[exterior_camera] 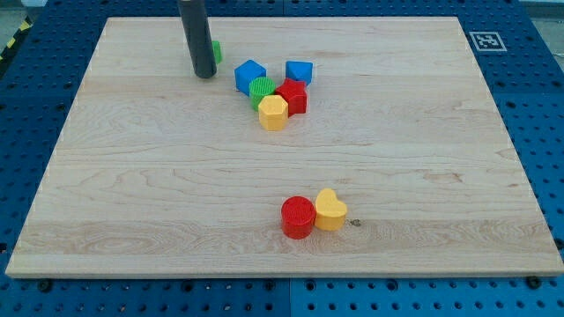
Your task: Place your arm to the right side of the green star
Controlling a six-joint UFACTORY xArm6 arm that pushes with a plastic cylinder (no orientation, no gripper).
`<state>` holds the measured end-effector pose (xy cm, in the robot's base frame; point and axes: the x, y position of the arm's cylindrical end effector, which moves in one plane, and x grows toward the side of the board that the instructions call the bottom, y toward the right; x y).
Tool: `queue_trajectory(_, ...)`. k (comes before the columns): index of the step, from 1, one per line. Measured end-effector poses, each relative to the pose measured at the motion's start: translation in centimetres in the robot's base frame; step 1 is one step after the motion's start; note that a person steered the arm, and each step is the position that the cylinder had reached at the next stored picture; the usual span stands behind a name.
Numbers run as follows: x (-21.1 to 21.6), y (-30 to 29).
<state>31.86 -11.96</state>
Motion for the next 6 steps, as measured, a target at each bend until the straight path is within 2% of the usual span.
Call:
queue_trajectory(2,-3.7,0.8)
queue_trajectory(4,-4.4,4.9)
queue_trajectory(5,-5.7,5.2)
queue_trajectory(6,-5.8,2.7)
